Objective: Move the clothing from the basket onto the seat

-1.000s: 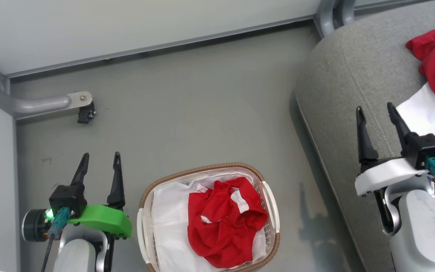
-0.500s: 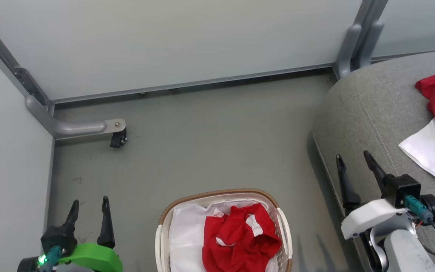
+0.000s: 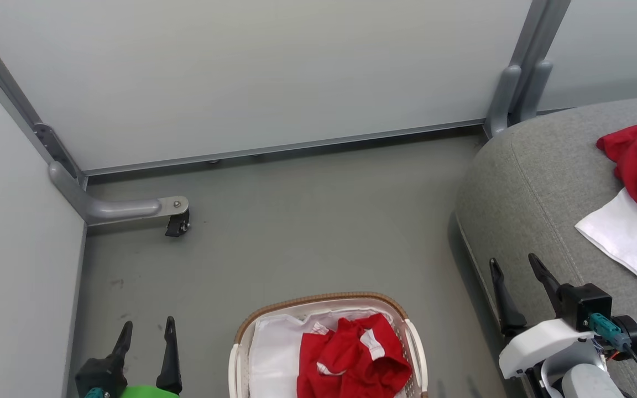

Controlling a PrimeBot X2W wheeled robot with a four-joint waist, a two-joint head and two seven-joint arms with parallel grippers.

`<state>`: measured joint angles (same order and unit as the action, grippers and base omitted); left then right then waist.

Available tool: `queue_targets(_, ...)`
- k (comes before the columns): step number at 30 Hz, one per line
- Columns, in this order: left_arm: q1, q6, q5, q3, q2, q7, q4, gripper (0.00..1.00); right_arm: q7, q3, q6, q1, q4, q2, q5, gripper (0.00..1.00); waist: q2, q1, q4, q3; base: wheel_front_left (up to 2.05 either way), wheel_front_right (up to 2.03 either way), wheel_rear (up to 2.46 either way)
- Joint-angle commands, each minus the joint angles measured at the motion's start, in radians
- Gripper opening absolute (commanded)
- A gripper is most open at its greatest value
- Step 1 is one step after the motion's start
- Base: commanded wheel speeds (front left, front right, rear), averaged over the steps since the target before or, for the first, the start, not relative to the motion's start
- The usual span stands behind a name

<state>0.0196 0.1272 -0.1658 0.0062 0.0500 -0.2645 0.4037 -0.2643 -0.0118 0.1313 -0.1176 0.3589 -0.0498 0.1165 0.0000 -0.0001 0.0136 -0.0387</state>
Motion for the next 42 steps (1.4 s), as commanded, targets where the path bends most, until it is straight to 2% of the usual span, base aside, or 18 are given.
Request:
queue_targets(1, 0.000, 0.004, -0.007, -0.003, 0.003, 0.000, -0.001, 1.00, 0.000, 0.000, -0.001, -0.007, -0.007, -0.003, 0.006, 1.00, 0.0000, 0.0001, -0.006, -0.018, 0.00, 0.00, 0.00)
queue_targets(6, -0.058, 0.005, -0.019, -0.046, 0.002, 0.000, -0.001, 1.00, 0.000, 0.013, -0.001, -0.050, -0.027, -0.003, 0.009, 1.00, 0.0000, 0.0001, -0.028, -0.087, 0.00, 0.00, 0.00)
queue_targets(10, -0.116, 0.005, -0.050, -0.118, 0.003, 0.000, 0.013, 1.00, 0.000, 0.039, -0.001, -0.102, -0.046, -0.003, 0.008, 1.00, 0.0000, 0.0001, -0.061, -0.165, 0.00, 0.00, 0.00)
queue_targets(17, -0.266, 0.004, -0.129, -0.291, 0.073, 0.000, 0.073, 1.00, 0.000, 0.081, -0.001, -0.214, -0.095, -0.003, 0.036, 1.00, 0.0000, 0.0001, -0.133, -0.317, 0.00, 0.00, 0.00)
queue_targets(31, -0.514, 0.004, -0.247, -0.526, 0.176, 0.000, 0.233, 1.00, 0.000, 0.156, -0.001, -0.360, -0.214, -0.002, 0.114, 1.00, 0.0000, 0.0001, -0.265, -0.562, 0.00, 0.00, 0.00)
queue_targets(36, -0.596, 0.005, -0.263, -0.645, 0.216, 0.000, 0.310, 1.00, 0.000, 0.185, -0.001, -0.395, -0.256, -0.002, 0.136, 1.00, 0.0000, 0.0001, -0.307, -0.640, 0.00, 0.00, 0.00)
queue_targets(42, -0.685, 0.005, -0.302, -0.763, 0.230, 0.000, 0.397, 1.00, 0.000, 0.207, -0.001, -0.419, -0.283, -0.002, 0.157, 1.00, 0.0000, 0.0001, -0.345, -0.715, 0.00, 0.00, 0.00)
